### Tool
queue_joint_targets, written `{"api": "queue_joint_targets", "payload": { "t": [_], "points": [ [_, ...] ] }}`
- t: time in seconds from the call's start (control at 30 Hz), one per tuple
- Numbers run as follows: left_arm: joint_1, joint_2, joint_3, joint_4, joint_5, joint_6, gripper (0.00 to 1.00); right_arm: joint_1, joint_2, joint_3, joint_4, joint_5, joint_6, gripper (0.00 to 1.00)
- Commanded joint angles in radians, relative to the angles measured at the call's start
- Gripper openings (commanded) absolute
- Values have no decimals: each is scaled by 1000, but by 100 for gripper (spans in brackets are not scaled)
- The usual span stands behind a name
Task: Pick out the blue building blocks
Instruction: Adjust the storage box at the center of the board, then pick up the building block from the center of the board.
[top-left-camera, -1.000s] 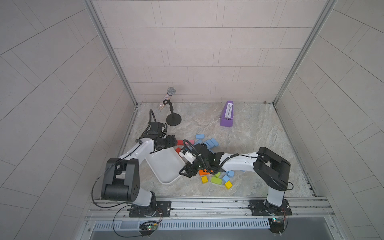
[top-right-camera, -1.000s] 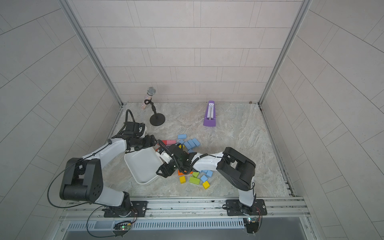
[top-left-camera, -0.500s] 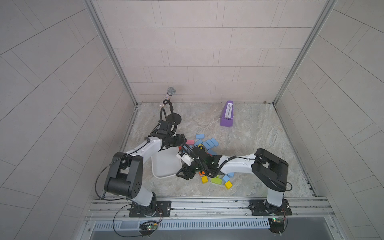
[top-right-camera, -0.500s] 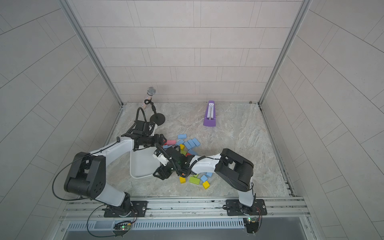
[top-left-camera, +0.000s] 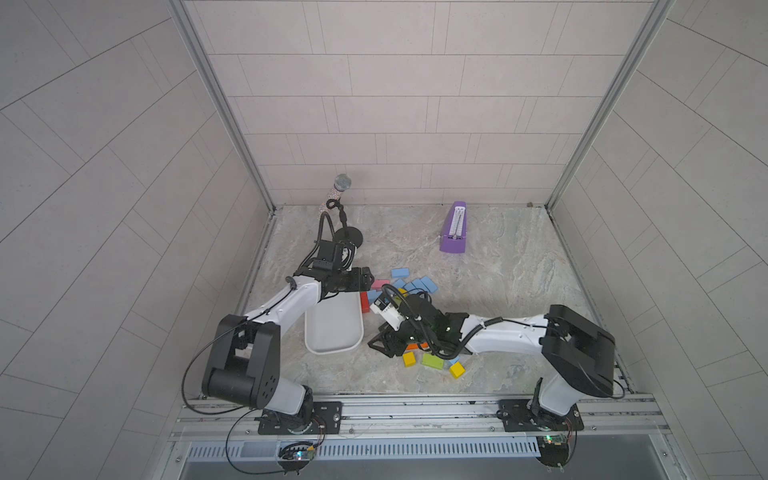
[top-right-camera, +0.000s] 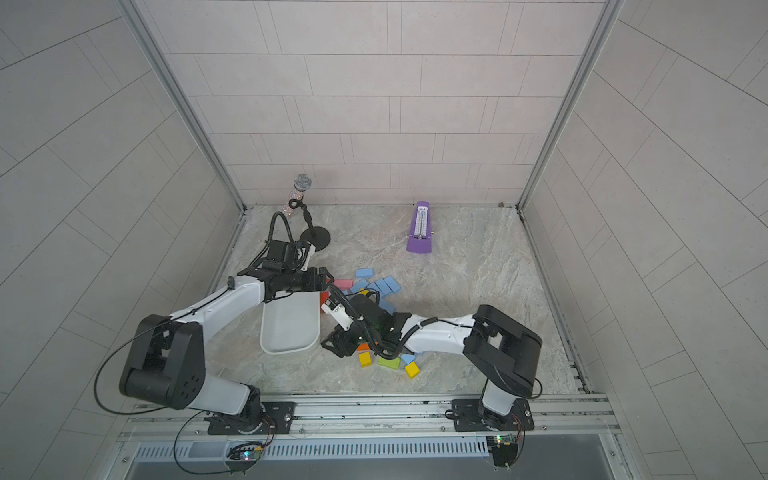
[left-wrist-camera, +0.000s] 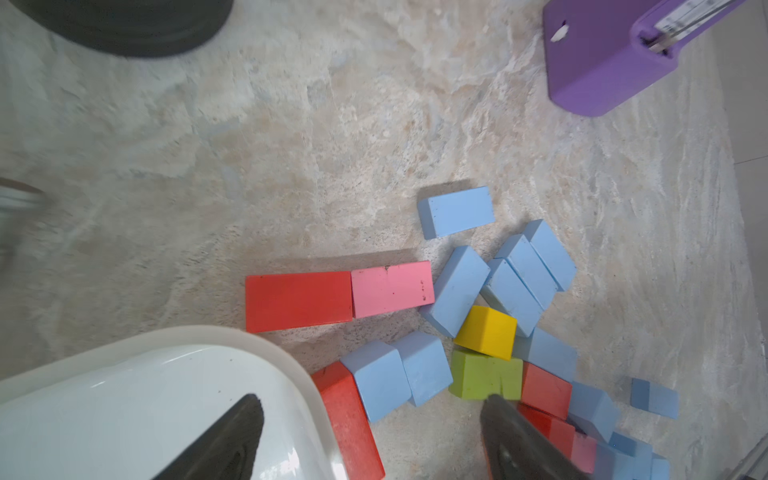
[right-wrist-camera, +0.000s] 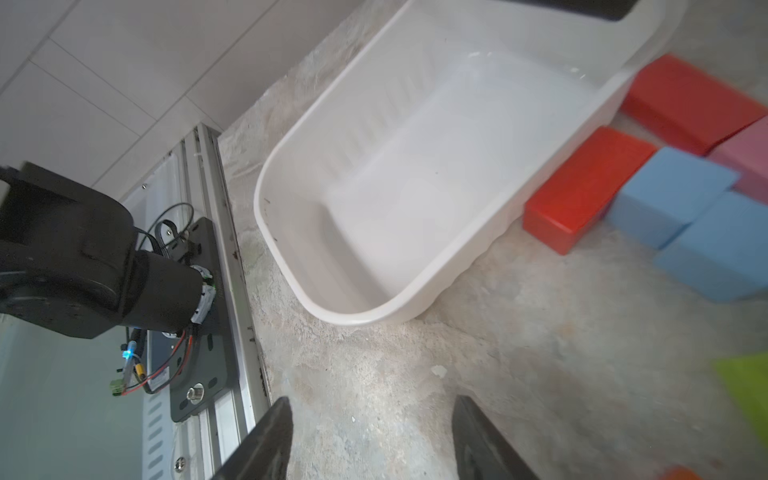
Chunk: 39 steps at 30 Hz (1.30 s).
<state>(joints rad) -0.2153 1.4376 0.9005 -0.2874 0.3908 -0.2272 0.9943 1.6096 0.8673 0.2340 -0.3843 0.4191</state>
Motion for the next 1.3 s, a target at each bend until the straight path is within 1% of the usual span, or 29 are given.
{"api": "queue_joint_targets", "payload": {
  "t": [0.0,0.03,0.17,0.23,0.3,0.37,0.43,0.5,0.57,0.67,0.73,0.9,1.07,1.27],
  "points": [
    [3,-51,72,-95,-46,139,85,-96,-79,-38,-75,-37,23,64],
    [1,-52,84,-113,-51,169,83,-127,-100,-50,-90,-63,19,61],
    [-42,-44,132,-192,-107,333,78,-278,-197,-102,-165,-111,-5,58],
    [-87,-21,164,-246,-151,434,78,-361,-234,-125,-188,-148,-6,56],
    [-134,17,203,-306,-176,574,78,-441,-273,-148,-209,-184,-14,54],
    [-165,54,234,-358,-190,690,76,-491,-310,-169,-228,-192,-34,53],
    [-184,88,260,-408,-195,810,70,-519,-349,-189,-245,-183,-57,53],
    [-193,125,289,-460,-201,933,66,-538,-383,-213,-248,-173,-65,53],
    [-194,165,324,-508,-213,1022,62,-546,-410,-232,-245,-166,-67,53],
    [-196,243,401,-610,-234,1146,60,-548,-430,-262,-236,-161,-66,52],
    [-196,293,436,-632,-260,1191,59,-549,-438,-281,-221,-162,-57,52],
    [-206,381,469,-642,-268,1269,59,-549,-441,-313,-173,-166,-33,51],
    [-216,443,479,-641,-269,1292,61,-550,-440,-329,-149,-163,-23,51],
    [-219,482,491,-606,-262,1262,62,-550,-424,-335,-121,-172,-16,50]
  ]
}}
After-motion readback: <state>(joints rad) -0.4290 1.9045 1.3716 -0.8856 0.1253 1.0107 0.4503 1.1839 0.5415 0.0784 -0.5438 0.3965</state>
